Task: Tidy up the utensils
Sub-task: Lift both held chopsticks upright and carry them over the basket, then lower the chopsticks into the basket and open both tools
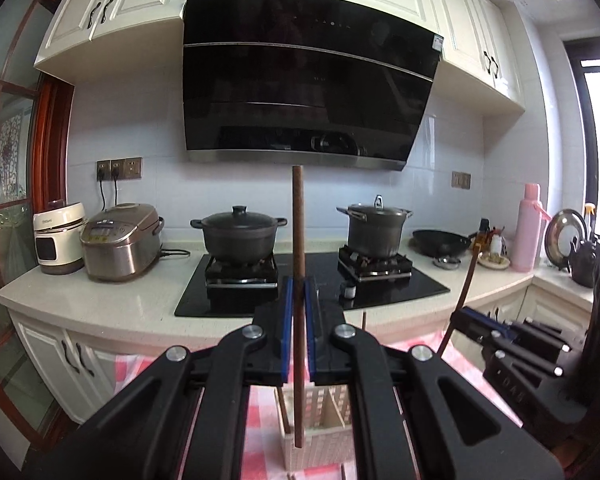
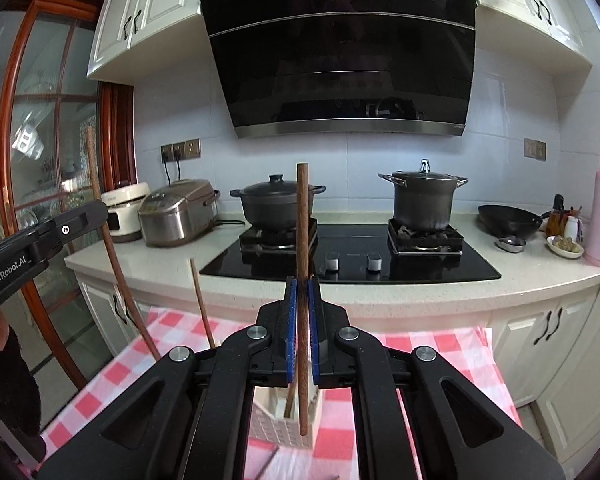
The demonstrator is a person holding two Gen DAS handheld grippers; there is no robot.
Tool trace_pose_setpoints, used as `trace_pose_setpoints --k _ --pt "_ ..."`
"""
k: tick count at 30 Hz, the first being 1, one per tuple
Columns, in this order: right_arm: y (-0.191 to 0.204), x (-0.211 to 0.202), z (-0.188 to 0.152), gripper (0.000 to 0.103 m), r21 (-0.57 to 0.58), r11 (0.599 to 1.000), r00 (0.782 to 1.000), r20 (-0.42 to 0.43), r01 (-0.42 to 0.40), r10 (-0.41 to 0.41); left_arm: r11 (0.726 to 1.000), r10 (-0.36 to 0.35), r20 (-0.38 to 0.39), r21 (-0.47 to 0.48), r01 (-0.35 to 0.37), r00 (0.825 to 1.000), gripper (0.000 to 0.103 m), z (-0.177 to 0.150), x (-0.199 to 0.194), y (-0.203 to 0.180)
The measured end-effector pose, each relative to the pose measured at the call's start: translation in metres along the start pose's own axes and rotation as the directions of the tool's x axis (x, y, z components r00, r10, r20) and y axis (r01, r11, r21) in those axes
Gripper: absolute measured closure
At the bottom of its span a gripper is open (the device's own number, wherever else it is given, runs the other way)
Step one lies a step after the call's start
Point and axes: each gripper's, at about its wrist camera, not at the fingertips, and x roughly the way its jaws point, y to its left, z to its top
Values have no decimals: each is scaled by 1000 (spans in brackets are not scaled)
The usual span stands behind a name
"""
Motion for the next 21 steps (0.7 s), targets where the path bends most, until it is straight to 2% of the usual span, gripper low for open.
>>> trace_pose_setpoints --k 4,8,15,21 --pt "-1 22 1 97 14 1000 1000 -15 -7 7 1000 4 -5 -22 -4 1000 97 2 23 2" --pt "0 44 -7 97 22 1000 998 -54 -20 21 1000 6 -38 -30 -7 999 97 -11 47 3" --pt "0 74 -31 97 34 998 985 -164 -47 52 998 -24 -153 -60 15 988 97 -47 86 11" --pt "-7 97 -50 91 66 997 968 -245 -43 58 997 7 -231 -76 -26 973 94 -78 104 23"
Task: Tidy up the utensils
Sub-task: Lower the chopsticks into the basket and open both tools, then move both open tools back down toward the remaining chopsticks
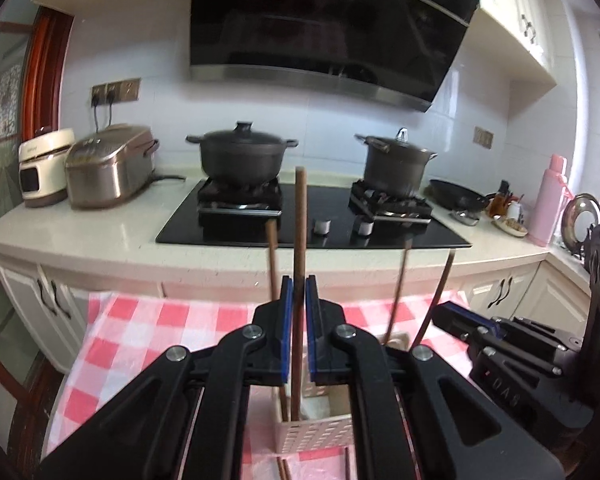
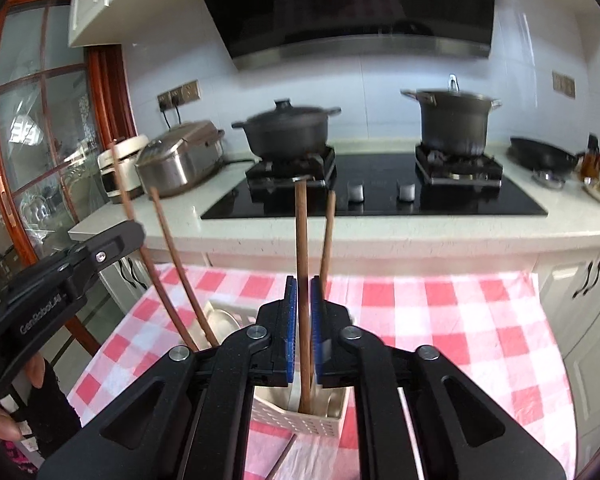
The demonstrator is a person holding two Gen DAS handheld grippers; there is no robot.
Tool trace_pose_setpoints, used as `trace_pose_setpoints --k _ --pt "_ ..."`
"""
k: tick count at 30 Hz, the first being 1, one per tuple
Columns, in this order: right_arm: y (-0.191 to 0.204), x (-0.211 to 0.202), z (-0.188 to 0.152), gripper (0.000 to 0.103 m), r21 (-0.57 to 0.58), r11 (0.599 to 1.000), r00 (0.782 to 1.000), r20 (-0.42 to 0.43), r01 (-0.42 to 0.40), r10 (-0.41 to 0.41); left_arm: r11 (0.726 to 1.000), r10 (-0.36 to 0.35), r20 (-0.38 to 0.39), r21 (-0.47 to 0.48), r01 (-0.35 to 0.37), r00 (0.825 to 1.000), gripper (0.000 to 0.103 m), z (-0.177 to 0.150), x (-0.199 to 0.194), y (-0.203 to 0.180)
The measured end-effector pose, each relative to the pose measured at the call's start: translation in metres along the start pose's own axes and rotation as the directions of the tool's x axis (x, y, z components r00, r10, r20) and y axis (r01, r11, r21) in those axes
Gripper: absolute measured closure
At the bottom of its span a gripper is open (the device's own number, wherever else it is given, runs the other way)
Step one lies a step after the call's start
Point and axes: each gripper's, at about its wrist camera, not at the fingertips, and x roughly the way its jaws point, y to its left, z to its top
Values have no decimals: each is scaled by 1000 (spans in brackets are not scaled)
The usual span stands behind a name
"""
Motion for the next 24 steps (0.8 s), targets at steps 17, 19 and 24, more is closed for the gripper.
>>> trace_pose_setpoints --k 17,19,24 --pt "-39 -24 -38 59 67 994 996 -14 83 -83 980 196 60 16 -197 979 28 -43 -36 32" --pt "-44 -26 -49 59 81 992 995 -29 94 -92 978 206 48 19 -207 977 21 -53 -39 33" --pt "-51 -31 -79 59 103 988 992 -73 111 -103 975 221 -5 0 -221 975 14 -82 -43 44"
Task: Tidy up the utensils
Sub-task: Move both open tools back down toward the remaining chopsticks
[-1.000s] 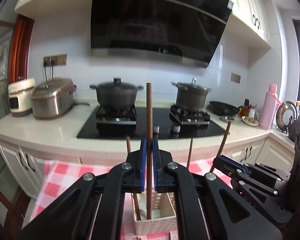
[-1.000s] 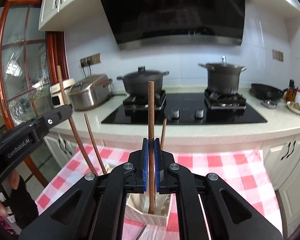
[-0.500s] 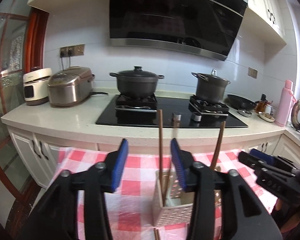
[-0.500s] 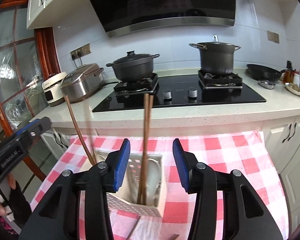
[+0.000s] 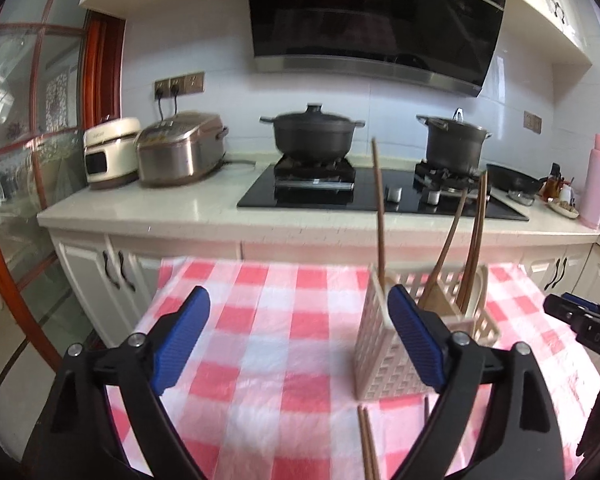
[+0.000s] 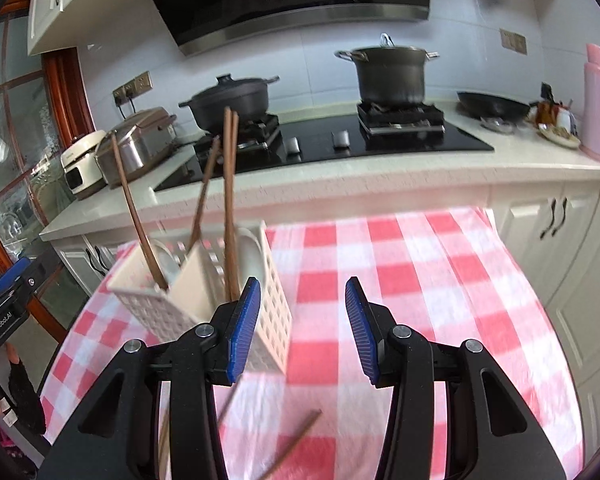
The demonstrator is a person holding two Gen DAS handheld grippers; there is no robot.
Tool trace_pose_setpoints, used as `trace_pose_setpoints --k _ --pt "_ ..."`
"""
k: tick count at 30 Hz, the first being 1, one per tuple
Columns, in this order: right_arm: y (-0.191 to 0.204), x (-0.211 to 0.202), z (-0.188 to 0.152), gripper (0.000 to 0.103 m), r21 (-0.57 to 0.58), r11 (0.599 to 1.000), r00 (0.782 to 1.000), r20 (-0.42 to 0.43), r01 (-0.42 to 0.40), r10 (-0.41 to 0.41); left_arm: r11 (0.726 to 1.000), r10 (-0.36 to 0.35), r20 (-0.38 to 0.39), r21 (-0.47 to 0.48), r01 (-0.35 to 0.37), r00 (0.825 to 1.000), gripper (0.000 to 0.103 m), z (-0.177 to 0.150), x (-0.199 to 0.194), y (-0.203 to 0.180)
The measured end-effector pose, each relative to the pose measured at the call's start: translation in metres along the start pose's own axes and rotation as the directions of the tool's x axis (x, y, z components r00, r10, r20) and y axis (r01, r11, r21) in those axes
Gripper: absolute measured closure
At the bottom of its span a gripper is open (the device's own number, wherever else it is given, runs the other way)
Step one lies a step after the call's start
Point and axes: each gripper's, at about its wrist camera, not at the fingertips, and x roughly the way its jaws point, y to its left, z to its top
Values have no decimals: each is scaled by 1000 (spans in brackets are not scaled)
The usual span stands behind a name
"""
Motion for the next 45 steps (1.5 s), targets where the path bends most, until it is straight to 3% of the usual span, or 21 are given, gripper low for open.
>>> trace_pose_setpoints --k 8,16,26,35,38,40,42,45 --pt "-7 12 -62 59 33 999 992 -128 18 -14 1000 -3 -127 20 6 992 14 -55 12 7" --pt "-3 21 -108 59 40 998 974 -224 42 -32 999 8 -185 36 -1 983 14 -95 15 10" --pt "23 19 -132 59 7 999 963 -266 43 -40 996 37 -188 87 -21 981 14 -118 1 8" --pt "53 33 -137 58 -97 993 958 -274 61 -85 996 10 -219 87 10 976 14 -130 -4 12" --pt "57 38 -134 62 -114 992 960 -270 46 -76 997 6 -222 76 11 975 14 -130 -4 15" --pt "59 41 -132 70 -131 991 960 -268 42 -76 998 8 -224 70 8 975 14 -130 -4 17" --pt "60 43 -131 88 -160 986 961 -264 46 -88 998 7 -228 62 8 974 14 -130 -4 19" --pt "57 44 -129 92 -166 985 960 -267 36 -80 998 6 -233 56 7 972 14 -129 -2 20"
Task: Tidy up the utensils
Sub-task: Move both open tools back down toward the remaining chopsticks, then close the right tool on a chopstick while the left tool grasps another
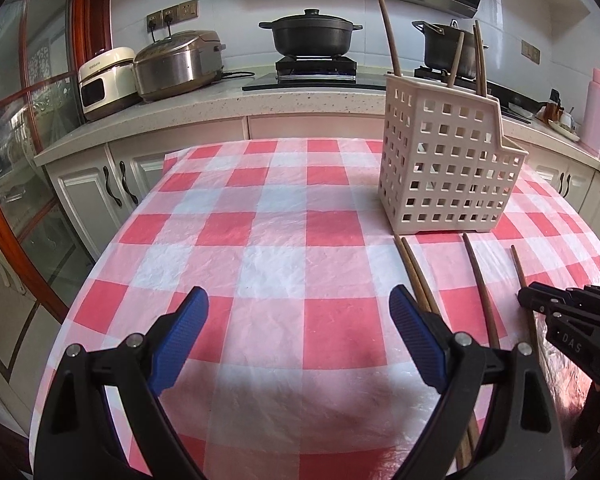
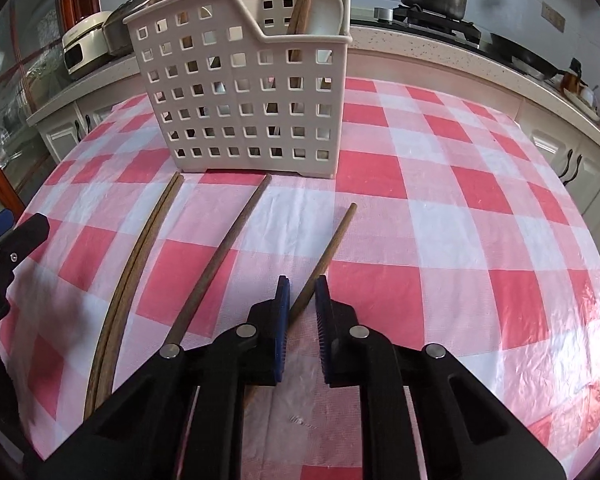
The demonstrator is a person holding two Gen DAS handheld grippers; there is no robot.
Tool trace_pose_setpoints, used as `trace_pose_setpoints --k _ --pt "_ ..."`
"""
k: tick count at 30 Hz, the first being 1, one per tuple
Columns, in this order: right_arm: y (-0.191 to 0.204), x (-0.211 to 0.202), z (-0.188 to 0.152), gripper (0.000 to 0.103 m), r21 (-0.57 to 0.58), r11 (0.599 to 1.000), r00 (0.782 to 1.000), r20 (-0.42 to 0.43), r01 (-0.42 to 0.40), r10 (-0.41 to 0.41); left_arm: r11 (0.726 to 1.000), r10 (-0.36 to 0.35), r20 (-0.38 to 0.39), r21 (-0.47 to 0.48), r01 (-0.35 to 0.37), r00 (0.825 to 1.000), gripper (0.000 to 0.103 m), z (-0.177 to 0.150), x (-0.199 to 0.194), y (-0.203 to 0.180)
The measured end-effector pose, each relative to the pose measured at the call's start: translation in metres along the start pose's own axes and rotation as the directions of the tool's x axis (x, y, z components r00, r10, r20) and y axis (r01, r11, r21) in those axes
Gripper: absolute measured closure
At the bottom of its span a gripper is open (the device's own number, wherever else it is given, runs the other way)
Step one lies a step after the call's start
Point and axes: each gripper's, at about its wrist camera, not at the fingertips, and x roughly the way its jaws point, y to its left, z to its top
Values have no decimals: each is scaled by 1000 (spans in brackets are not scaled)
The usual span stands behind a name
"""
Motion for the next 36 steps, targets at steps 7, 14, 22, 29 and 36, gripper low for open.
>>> trace_pose_setpoints --k 7,14,22,29,36 --pt "-8 -1 0 93 -7 1000 1000 -18 -9 9 999 -44 -36 5 44 998 14 1 8 -10" --pt "-6 -3 -4 95 -57 998 1000 -3 9 -9 996 -91 -84 9 92 992 18 2 18 -26" --pt "-23 -5 -7 96 -11 999 999 2 -36 36 991 -130 -151 15 134 980 38 7 40 -49" --pt "-29 -6 -7 96 17 997 997 4 -71 71 994 -105 -202 11 110 974 49 8 58 -58" --pt "-30 -6 -7 96 25 996 997 4 -82 82 994 -95 -216 25 102 972 52 8 63 -61"
